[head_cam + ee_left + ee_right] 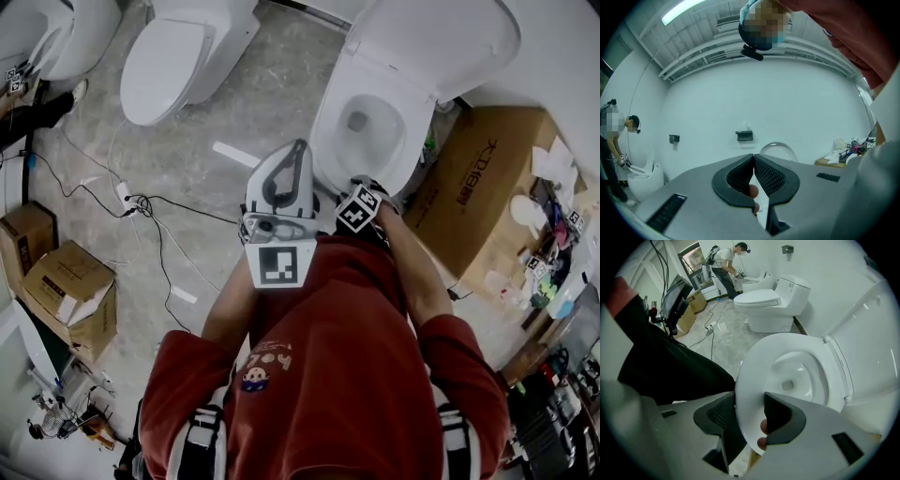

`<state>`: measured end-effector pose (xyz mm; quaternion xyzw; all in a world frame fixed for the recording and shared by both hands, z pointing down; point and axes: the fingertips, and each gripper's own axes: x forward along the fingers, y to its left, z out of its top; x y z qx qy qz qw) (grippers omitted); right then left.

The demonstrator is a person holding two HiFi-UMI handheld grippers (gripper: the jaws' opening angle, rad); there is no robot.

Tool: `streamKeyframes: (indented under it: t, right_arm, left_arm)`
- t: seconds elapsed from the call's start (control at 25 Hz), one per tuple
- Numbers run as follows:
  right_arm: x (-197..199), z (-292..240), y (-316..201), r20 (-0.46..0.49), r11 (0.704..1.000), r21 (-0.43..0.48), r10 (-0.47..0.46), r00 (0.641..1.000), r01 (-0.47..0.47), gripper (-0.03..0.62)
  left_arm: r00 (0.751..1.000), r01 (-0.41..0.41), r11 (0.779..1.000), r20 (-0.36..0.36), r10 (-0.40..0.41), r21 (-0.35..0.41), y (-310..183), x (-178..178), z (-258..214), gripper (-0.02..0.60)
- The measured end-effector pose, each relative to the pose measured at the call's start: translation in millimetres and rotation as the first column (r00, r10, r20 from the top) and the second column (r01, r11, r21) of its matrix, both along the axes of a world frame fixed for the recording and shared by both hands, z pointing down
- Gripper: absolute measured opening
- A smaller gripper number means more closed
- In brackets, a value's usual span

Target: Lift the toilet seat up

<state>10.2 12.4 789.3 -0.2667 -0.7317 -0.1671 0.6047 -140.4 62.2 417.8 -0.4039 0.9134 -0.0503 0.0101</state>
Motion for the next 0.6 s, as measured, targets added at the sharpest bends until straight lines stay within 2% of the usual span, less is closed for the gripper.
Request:
streamKeyframes:
  t: [0.6]
  right_arm:
    - [-7, -29, -2, 0.016, 1.000, 0.010, -0.025, 1.000, 0.025, 0.186]
  left_arm:
    - [0.997, -0.079, 0.997, 0.001, 0.079, 0.006, -20, -19, -5, 0.018]
